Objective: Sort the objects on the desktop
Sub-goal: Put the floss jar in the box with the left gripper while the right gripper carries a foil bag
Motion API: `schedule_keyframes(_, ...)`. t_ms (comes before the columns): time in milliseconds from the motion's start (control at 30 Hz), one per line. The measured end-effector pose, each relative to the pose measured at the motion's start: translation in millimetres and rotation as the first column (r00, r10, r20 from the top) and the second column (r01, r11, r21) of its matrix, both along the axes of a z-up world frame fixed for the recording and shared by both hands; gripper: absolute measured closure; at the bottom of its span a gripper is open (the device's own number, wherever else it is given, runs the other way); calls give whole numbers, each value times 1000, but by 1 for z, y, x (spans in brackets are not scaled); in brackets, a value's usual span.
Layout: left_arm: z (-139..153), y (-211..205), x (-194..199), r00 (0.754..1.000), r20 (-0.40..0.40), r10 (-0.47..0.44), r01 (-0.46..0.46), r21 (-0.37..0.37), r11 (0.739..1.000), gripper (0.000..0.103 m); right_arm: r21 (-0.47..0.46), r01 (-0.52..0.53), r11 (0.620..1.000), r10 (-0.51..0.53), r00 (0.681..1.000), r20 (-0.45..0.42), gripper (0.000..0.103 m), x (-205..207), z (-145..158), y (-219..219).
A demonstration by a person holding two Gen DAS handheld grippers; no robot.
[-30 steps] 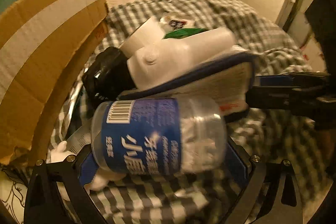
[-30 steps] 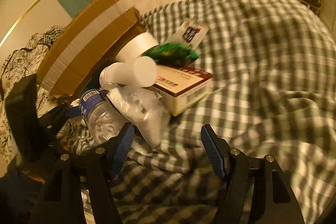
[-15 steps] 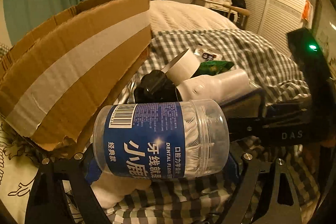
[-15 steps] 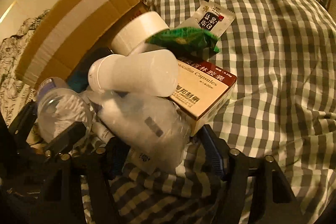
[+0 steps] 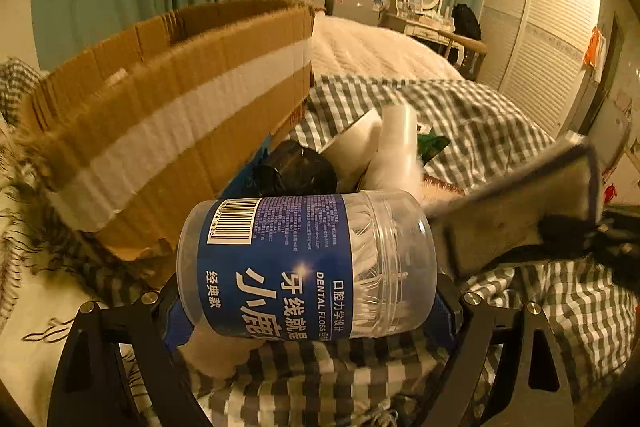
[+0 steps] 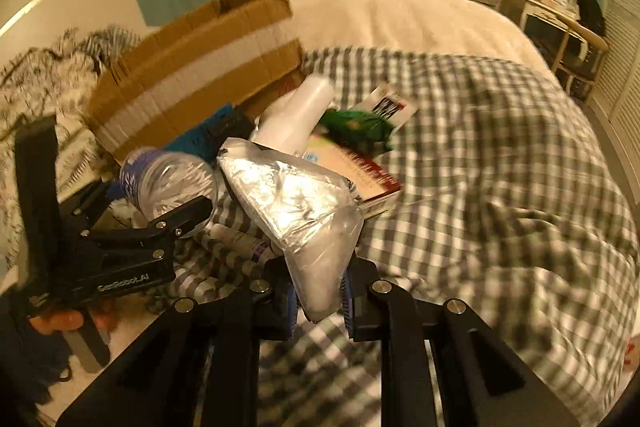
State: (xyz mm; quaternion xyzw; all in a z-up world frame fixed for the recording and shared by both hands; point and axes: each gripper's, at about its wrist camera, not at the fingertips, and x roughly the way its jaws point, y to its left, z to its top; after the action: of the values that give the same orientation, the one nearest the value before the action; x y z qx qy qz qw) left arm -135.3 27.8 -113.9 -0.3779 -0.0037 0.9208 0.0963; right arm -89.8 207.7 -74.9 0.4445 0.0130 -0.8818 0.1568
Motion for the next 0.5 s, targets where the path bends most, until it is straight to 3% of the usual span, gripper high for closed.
schedule_keyframes(100,14,0,9,999,-34,9,-10,-20,1000,11,29,25,999,-24,999,-30,87,11,17,3)
schedule_keyframes(367,70,-17,28,995,-94,33,-31,22,999,11,159,24,987,-4,992,-124,87,39,68,-14)
schedule_keyframes(500,100,-31,36,990,-133,36,-36,7,999,11,257,49,965,15,970,-241,87,54,100,-37)
